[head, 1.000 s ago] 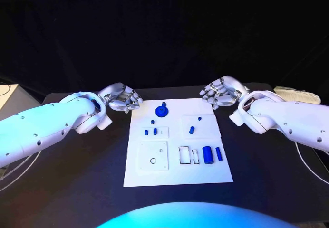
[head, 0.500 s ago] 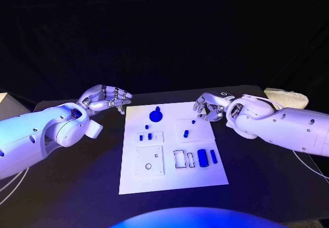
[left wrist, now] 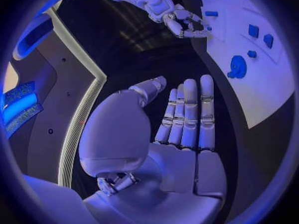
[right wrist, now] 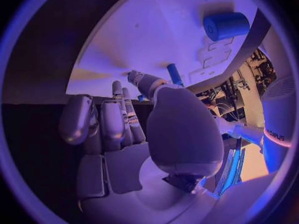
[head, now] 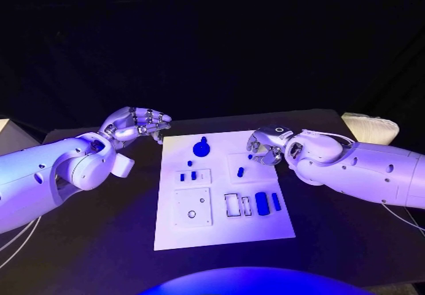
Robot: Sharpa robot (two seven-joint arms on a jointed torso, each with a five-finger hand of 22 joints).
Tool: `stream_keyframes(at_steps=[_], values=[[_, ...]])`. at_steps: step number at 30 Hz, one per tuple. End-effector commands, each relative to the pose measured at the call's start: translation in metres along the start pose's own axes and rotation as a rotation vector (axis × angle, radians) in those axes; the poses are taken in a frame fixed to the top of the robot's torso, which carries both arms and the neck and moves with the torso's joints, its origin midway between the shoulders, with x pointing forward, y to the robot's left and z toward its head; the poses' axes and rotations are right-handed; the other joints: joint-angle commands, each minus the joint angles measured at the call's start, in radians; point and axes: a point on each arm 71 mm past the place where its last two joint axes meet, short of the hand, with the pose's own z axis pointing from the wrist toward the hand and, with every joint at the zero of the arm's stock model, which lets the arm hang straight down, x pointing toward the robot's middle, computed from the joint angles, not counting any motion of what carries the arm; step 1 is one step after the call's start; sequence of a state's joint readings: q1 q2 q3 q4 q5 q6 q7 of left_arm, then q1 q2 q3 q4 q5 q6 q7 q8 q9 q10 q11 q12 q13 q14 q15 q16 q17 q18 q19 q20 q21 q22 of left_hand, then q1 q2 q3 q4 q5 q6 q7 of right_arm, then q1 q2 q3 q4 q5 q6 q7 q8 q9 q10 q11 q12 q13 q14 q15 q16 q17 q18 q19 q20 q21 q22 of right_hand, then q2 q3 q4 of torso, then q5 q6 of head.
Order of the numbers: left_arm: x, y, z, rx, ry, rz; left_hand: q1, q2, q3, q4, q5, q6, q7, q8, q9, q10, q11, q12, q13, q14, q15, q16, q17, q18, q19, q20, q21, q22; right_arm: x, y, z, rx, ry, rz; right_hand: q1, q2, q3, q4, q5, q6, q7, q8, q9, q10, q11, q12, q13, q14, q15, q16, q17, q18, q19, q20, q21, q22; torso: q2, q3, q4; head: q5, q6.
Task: Assemble the parts on the task board
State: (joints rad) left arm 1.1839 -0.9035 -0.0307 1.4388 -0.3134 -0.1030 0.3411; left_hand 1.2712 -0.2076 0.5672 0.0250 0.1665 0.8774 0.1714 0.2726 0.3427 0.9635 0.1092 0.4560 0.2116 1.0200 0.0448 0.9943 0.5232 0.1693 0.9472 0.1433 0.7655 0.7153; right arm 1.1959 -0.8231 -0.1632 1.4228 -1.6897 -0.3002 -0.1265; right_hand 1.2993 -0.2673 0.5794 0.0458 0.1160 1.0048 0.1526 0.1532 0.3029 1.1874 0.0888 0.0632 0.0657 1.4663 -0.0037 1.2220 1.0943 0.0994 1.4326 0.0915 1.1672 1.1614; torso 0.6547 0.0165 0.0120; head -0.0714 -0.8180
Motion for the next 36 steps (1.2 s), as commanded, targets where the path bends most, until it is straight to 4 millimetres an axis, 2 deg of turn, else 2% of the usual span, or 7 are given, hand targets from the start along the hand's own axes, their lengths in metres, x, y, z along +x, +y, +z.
stream_keyframes(at_steps=[1, 14, 19, 22, 27, 31, 36], values=[[0.001, -0.002, 0.0, 0.021, 0.004, -0.033, 0.009, 0.003, -0.007, 0.002, 0.0, 0.0, 0.005, -0.003, 0.001, 0.004, 0.005, -0.007, -0.002, -0.002, 0.001, -0.006, -0.002, 0.015, 0.005, 0.0, -0.005, -0.001, 0.006, 0.004, 0.0, -0.002, 0.045, -0.044, 0.014, 0.004, 0.004, 0.007, 0.0, 0.014, 0.0, 0.004, 0.003, 0.003, -0.001, 0.003, 0.001, 0.04, 0.006, 0.01, 0.003, -0.012, 0.0, 0.005, 0.005, 0.005, 0.0, 0.0017, 0.0001, 0.003, -0.001], [0.001, -0.001, -0.001, 0.012, 0.008, -0.037, 0.01, 0.004, -0.008, 0.002, 0.0, -0.001, 0.007, -0.004, 0.001, 0.003, 0.006, -0.008, -0.003, -0.001, 0.002, -0.007, -0.002, 0.015, 0.007, 0.0, -0.006, -0.002, 0.013, 0.012, 0.004, -0.01, 0.046, -0.049, 0.024, 0.023, 0.026, 0.014, 0.01, 0.039, -0.005, 0.016, 0.013, 0.03, -0.007, 0.006, 0.002, 0.036, 0.002, 0.03, 0.008, -0.014, 0.002, 0.004, 0.023, 0.025, 0.001, 0.0014, 0.0008, 0.006, -0.009], [0.0, -0.001, -0.001, 0.009, 0.006, -0.036, 0.011, 0.005, -0.008, 0.003, -0.001, -0.001, 0.008, -0.004, 0.001, 0.003, 0.007, -0.009, -0.004, -0.001, 0.002, -0.008, -0.002, 0.014, 0.009, 0.001, -0.008, -0.004, 0.016, 0.015, 0.006, -0.011, 0.047, -0.047, 0.028, 0.038, 0.045, 0.018, 0.011, 0.054, -0.01, 0.023, 0.02, 0.044, -0.011, 0.005, 0.001, 0.033, -0.001, 0.037, 0.005, -0.015, 0.001, 0.002, 0.03, 0.034, 0.001, 0.0019, -0.0001, 0.008, -0.012], [0.001, -0.001, -0.001, 0.008, 0.006, -0.037, 0.013, 0.006, -0.008, 0.002, -0.001, -0.001, 0.008, -0.004, 0.001, 0.002, 0.007, -0.01, -0.004, -0.001, 0.003, -0.008, -0.003, 0.014, 0.01, 0.001, -0.009, -0.005, 0.018, 0.015, 0.007, -0.004, 0.057, -0.051, 0.035, 0.06, 0.062, 0.019, 0.007, 0.068, -0.015, 0.032, 0.028, 0.059, -0.016, 0.006, 0.002, 0.031, -0.005, 0.042, 0.004, -0.017, 0.003, 0.0, 0.04, 0.045, 0.001, 0.0014, -0.0002, 0.008, -0.014], [0.001, -0.001, -0.002, 0.006, 0.007, -0.037, 0.014, 0.008, -0.007, 0.002, -0.001, -0.001, 0.009, -0.004, 0.001, 0.002, 0.008, -0.01, -0.005, 0.0, 0.003, -0.008, -0.003, 0.015, 0.011, 0.001, -0.009, -0.006, 0.022, 0.016, 0.009, 0.008, 0.07, -0.065, 0.055, 0.091, 0.09, 0.002, 0.001, 0.083, -0.021, 0.048, 0.044, 0.078, -0.023, 0.004, 0.002, 0.03, -0.012, 0.054, 0.006, -0.021, 0.009, -0.005, 0.064, 0.072, 0.002, 0.002, 0.0, 0.009, -0.016], [0.001, -0.001, -0.002, 0.005, 0.006, -0.037, 0.014, 0.008, -0.007, 0.002, -0.001, -0.001, 0.009, -0.004, 0.001, 0.002, 0.008, -0.01, -0.005, 0.0, 0.003, -0.008, -0.003, 0.015, 0.011, 0.001, -0.009, -0.006, 0.024, 0.016, 0.01, 0.014, 0.082, -0.079, 0.067, 0.099, 0.106, -0.017, 0.007, 0.09, -0.022, 0.058, 0.056, 0.093, -0.027, 0.006, 0.003, 0.029, -0.015, 0.06, 0.005, -0.025, 0.014, -0.008, 0.083, 0.091, 0.0, 0.0025, -0.0001, 0.007, -0.019], [0.001, -0.001, -0.002, 0.002, 0.006, -0.037, 0.017, 0.008, -0.007, 0.001, -0.001, -0.001, 0.009, -0.005, 0.001, 0.001, 0.008, -0.012, -0.006, 0.0, 0.003, -0.009, -0.003, 0.015, 0.013, 0.001, -0.011, -0.007, 0.025, 0.017, 0.009, 0.016, 0.082, -0.091, 0.069, 0.1, 0.114, -0.028, 0.01, 0.096, -0.026, 0.066, 0.064, 0.109, -0.031, 0.008, 0.005, 0.028, -0.019, 0.063, 0.003, -0.027, 0.018, -0.012, 0.097, 0.106, 0.0, 0.0022, -0.0016, 0.007, -0.021]])
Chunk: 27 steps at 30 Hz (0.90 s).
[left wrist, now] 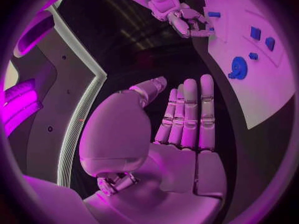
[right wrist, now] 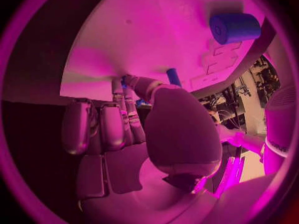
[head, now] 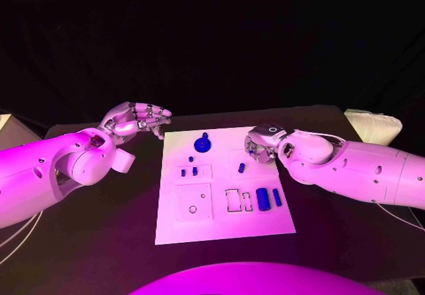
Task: Assemble the parts on the task board
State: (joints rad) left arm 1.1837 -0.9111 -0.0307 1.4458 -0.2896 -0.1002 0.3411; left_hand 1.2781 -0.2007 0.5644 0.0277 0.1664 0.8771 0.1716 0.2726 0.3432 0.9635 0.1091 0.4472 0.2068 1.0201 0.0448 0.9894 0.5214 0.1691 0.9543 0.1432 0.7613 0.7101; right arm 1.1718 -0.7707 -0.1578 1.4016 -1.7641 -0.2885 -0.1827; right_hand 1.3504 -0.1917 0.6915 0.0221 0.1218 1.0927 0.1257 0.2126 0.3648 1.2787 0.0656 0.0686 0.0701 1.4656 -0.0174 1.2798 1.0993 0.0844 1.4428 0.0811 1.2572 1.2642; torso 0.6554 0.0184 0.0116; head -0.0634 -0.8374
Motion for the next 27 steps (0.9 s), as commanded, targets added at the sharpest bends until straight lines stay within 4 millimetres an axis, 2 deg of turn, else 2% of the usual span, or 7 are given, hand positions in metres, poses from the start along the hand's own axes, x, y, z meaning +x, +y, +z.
stream_keyframes(at_steps=[1, 16, 27], values=[[0.002, -0.001, 0.0, 0.003, 0.012, -0.013, 0.01, 0.001, -0.004, -0.001, -0.001, -0.001, 0.009, -0.005, 0.001, 0.001, 0.008, -0.003, -0.001, 0.0, 0.003, -0.004, -0.001, 0.015, 0.006, 0.001, -0.006, -0.002, 0.015, 0.002, -0.002, 0.011, 0.068, -0.035, 0.018, 0.024, 0.003, -0.006, 0.004, 0.008, 0.001, 0.008, 0.003, 0.019, -0.008, 0.002, 0.001, 0.029, -0.006, 0.005, -0.002, -0.012, 0.008, -0.002, 0.008, 0.004, -0.001, 0.0004, -0.0014, -0.001, -0.002], [-0.001, 0.0, 0.0, -0.001, 0.008, -0.013, 0.013, 0.001, -0.006, -0.002, -0.001, -0.003, 0.011, -0.006, 0.001, -0.004, 0.01, -0.007, -0.004, 0.001, 0.004, -0.005, -0.002, 0.015, 0.01, 0.002, -0.009, -0.004, 0.002, 0.004, -0.008, 0.007, -0.105, 0.0, 0.016, 0.021, 0.014, -0.019, 0.005, 0.015, -0.002, 0.018, 0.015, 0.037, -0.012, 0.001, 0.003, 0.029, -0.011, 0.015, 0.005, -0.02, 0.021, -0.008, 0.046, 0.043, -0.001, 0.0, -0.0007, -0.001, -0.002], [-0.003, 0.001, 0.0, -0.003, 0.001, -0.016, 0.013, 0.0, -0.008, -0.001, -0.001, -0.007, 0.012, -0.009, 0.0, -0.007, 0.012, -0.009, -0.006, 0.002, 0.005, -0.006, -0.003, 0.014, 0.012, 0.002, -0.011, -0.006, -0.007, 0.002, -0.016, 0.007, -0.169, 0.034, 0.014, 0.019, 0.016, -0.021, 0.005, 0.016, -0.001, 0.02, 0.017, 0.04, -0.013, 0.001, 0.003, 0.03, -0.011, 0.018, 0.007, -0.022, 0.024, -0.009, 0.053, 0.05, -0.002, -0.0005, -0.0011, -0.003, 0.0]])
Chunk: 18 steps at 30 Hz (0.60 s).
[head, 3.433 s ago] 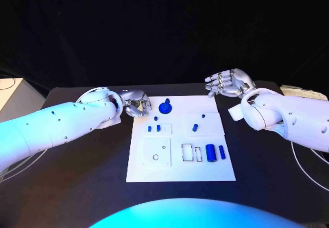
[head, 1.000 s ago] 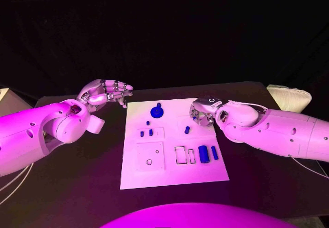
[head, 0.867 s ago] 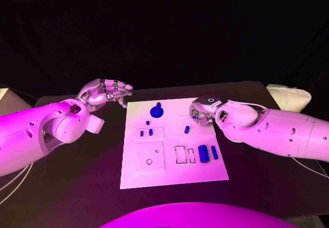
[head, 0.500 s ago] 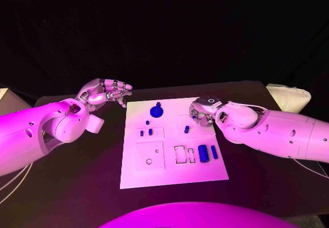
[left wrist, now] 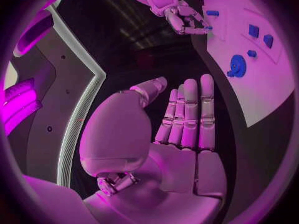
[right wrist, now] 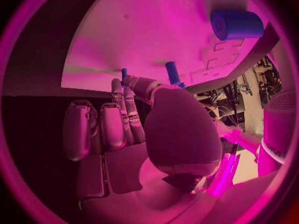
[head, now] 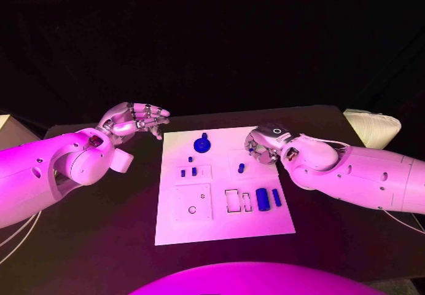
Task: Assemble the parts on the task board
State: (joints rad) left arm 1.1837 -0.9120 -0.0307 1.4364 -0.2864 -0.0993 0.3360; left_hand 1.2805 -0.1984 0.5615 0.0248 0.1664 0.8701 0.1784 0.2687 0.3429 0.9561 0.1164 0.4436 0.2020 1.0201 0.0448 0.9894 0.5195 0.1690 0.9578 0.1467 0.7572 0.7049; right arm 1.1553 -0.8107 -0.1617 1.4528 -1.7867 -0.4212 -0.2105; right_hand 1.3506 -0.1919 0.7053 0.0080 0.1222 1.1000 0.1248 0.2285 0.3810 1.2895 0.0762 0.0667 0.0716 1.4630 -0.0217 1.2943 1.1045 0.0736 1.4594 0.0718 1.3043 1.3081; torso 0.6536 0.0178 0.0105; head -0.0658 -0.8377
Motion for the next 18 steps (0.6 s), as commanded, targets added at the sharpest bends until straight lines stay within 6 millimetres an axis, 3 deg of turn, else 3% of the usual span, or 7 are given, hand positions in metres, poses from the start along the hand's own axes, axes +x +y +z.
stream_keyframes(at_steps=[1, 10, 18], values=[[0.001, -0.001, 0.001, 0.005, 0.01, -0.016, 0.011, -0.002, -0.005, 0.002, -0.001, -0.001, 0.006, -0.005, 0.0, 0.0, 0.005, -0.006, -0.002, 0.002, 0.006, -0.006, -0.001, 0.014, 0.009, -0.001, -0.007, -0.001, -0.008, 0.001, -0.002, -0.003, -0.055, 0.014, 0.014, 0.019, 0.002, -0.007, 0.005, 0.009, 0.0, 0.004, 0.001, 0.029, -0.023, 0.002, 0.001, 0.032, -0.007, 0.004, 0.002, -0.011, 0.007, 0.001, 0.006, 0.006, 0.0, 0.0002, 0.0002, 0.0, 0.0], [0.0, 0.0, 0.001, 0.003, 0.008, -0.017, 0.011, -0.003, -0.007, 0.003, -0.001, -0.003, 0.007, -0.007, 0.0, -0.002, 0.006, -0.008, -0.003, 0.002, 0.006, -0.006, -0.001, 0.014, 0.01, -0.001, -0.009, -0.003, -0.024, 0.007, -0.012, -0.033, -0.099, 0.068, 0.013, 0.018, 0.003, -0.008, 0.005, 0.009, 0.0, 0.004, 0.002, 0.03, -0.023, 0.002, 0.001, 0.033, -0.007, 0.007, 0.005, -0.012, 0.008, 0.001, 0.008, 0.009, 0.0, 0.0005, -0.0006, 0.003, 0.002], [0.003, 0.0, 0.002, 0.004, 0.016, -0.022, 0.011, -0.003, -0.007, 0.003, -0.001, -0.004, 0.007, -0.007, -0.001, -0.003, 0.006, -0.008, -0.003, 0.002, 0.007, -0.006, -0.002, 0.014, 0.01, -0.001, -0.009, -0.003, -0.03, 0.053, -0.019, -0.157, -0.126, 0.157, 0.012, 0.017, 0.004, -0.009, 0.006, 0.008, 0.001, 0.005, 0.003, 0.03, -0.023, 0.001, 0.001, 0.033, -0.007, 0.006, 0.003, -0.012, 0.008, 0.0, 0.008, 0.009, 0.0, 0.0014, 0.0017, 0.024, 0.0]])
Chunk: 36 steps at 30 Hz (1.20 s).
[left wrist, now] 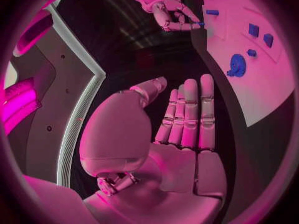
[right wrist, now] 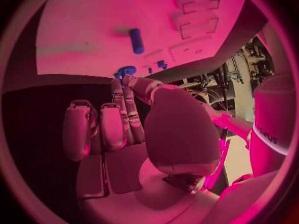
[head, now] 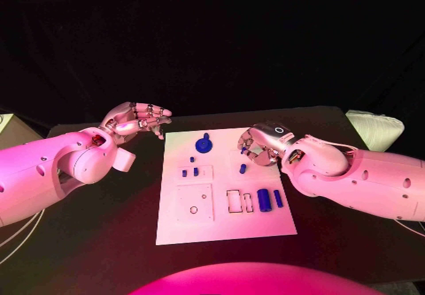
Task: Assemble the parts on the task board
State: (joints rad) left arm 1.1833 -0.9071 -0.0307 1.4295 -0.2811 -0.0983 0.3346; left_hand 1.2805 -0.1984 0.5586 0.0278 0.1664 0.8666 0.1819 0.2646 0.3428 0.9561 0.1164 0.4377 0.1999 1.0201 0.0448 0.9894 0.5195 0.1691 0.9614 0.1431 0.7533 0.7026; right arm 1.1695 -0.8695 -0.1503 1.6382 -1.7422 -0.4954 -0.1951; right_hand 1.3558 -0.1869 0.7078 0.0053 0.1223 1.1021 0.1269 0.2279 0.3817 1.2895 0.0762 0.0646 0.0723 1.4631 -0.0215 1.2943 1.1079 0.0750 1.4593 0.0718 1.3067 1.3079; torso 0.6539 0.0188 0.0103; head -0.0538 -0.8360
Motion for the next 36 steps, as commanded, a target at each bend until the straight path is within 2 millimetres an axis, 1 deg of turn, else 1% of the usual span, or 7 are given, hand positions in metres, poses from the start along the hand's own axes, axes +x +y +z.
stream_keyframes(at_steps=[1, 7, 14, 20, 22, 30, 36], values=[[0.004, -0.001, 0.001, 0.007, 0.02, -0.018, 0.011, -0.003, -0.004, 0.0, -0.001, -0.001, 0.004, -0.003, 0.0, -0.003, 0.006, -0.002, -0.001, 0.002, 0.007, -0.006, -0.002, 0.014, 0.006, 0.003, -0.005, -0.001, 0.001, 0.023, 0.0, -0.076, -0.026, 0.052, 0.007, 0.012, 0.002, -0.007, 0.007, 0.006, -0.001, 0.005, 0.003, 0.03, -0.023, 0.002, 0.0, 0.032, -0.007, 0.006, -0.002, -0.013, 0.008, 0.0, 0.006, 0.01, -0.001, -0.0004, 0.0017, 0.016, -0.002], [0.007, -0.001, 0.002, 0.01, 0.027, -0.021, 0.011, -0.003, -0.004, 0.0, -0.001, -0.001, 0.004, -0.003, 0.0, -0.003, 0.006, -0.002, -0.001, 0.002, 0.007, -0.006, -0.002, 0.014, 0.006, 0.003, -0.005, -0.001, 0.01, 0.053, 0.001, -0.15, -0.013, 0.066, 0.007, 0.012, 0.003, -0.007, 0.007, 0.005, -0.001, 0.005, 0.003, 0.029, -0.022, 0.002, 0.0, 0.032, -0.007, 0.005, -0.003, -0.013, 0.007, 0.0, 0.003, 0.007, -0.001, -0.0034, 0.0007, 0.041, -0.01], [0.011, -0.002, 0.004, 0.013, 0.037, -0.026, 0.011, -0.003, -0.005, 0.0, -0.001, -0.001, 0.004, -0.003, -0.001, -0.004, 0.006, -0.003, -0.001, 0.002, 0.007, -0.007, -0.002, 0.014, 0.007, 0.003, -0.006, -0.002, 0.031, 0.081, 0.001, -0.207, 0.011, 0.068, 0.006, 0.012, 0.005, -0.008, 0.008, 0.004, 0.0, 0.005, 0.004, 0.029, -0.022, 0.001, 0.0, 0.032, -0.007, 0.004, -0.005, -0.013, 0.007, 0.0, 0.005, 0.008, 0.0, -0.0033, 0.0015, 0.066, -0.021], [0.014, -0.002, 0.005, 0.016, 0.043, -0.03, 0.012, -0.003, -0.005, 0.0, -0.001, -0.002, 0.004, -0.003, 0.0, -0.005, 0.007, -0.003, -0.002, 0.002, 0.007, -0.007, -0.002, 0.014, 0.007, 0.004, -0.007, -0.002, 0.047, 0.092, 0.001, -0.22, 0.042, 0.064, 0.006, 0.012, 0.005, -0.008, 0.009, 0.004, 0.0, 0.005, 0.004, 0.029, -0.022, 0.001, 0.0, 0.031, -0.007, 0.004, -0.006, -0.013, 0.007, 0.0, 0.006, 0.009, 0.001, -0.0024, 0.0018, 0.078, -0.032], [0.014, -0.002, 0.006, 0.017, 0.044, -0.031, 0.012, -0.003, -0.005, 0.0, -0.001, -0.002, 0.004, -0.003, 0.0, -0.005, 0.007, -0.003, -0.002, 0.002, 0.007, -0.007, -0.002, 0.014, 0.007, 0.004, -0.007, -0.002, 0.053, 0.096, 0.0, -0.224, 0.054, 0.064, 0.006, 0.012, 0.005, -0.008, 0.009, 0.004, 0.0, 0.005, 0.004, 0.029, -0.022, 0.001, 0.0, 0.031, -0.007, 0.004, -0.006, -0.013, 0.007, 0.0, 0.006, 0.009, 0.001, -0.002, 0.001, 0.087, -0.037], [0.017, -0.002, 0.007, 0.018, 0.05, -0.034, 0.012, -0.003, -0.005, 0.0, -0.001, -0.001, 0.004, -0.003, 0.0, -0.005, 0.007, -0.003, -0.002, 0.001, 0.007, -0.007, -0.002, 0.014, 0.007, 0.004, -0.008, -0.003, 0.067, 0.105, -0.001, -0.229, 0.087, 0.062, 0.006, 0.012, 0.005, -0.009, 0.009, 0.004, 0.0, 0.005, 0.004, 0.028, -0.022, 0.001, -0.001, 0.031, -0.007, 0.003, -0.009, -0.013, 0.007, 0.0, 0.006, 0.01, 0.001, -0.0007, 0.0001, 0.115, -0.037], [0.017, -0.002, 0.007, 0.019, 0.054, -0.036, 0.012, -0.003, -0.005, 0.0, -0.001, -0.001, 0.004, -0.003, 0.0, -0.005, 0.007, -0.003, -0.002, 0.001, 0.007, -0.007, -0.002, 0.014, 0.007, 0.004, -0.008, -0.003, 0.073, 0.106, -0.002, -0.219, 0.115, 0.051, 0.005, 0.012, 0.006, -0.009, 0.009, 0.003, 0.0, 0.005, 0.004, 0.028, -0.021, 0.0, -0.001, 0.03, -0.006, 0.002, -0.01, -0.014, 0.009, 0.0, 0.01, 0.014, 0.001, -0.0011, 0.0016, 0.123, -0.037]])
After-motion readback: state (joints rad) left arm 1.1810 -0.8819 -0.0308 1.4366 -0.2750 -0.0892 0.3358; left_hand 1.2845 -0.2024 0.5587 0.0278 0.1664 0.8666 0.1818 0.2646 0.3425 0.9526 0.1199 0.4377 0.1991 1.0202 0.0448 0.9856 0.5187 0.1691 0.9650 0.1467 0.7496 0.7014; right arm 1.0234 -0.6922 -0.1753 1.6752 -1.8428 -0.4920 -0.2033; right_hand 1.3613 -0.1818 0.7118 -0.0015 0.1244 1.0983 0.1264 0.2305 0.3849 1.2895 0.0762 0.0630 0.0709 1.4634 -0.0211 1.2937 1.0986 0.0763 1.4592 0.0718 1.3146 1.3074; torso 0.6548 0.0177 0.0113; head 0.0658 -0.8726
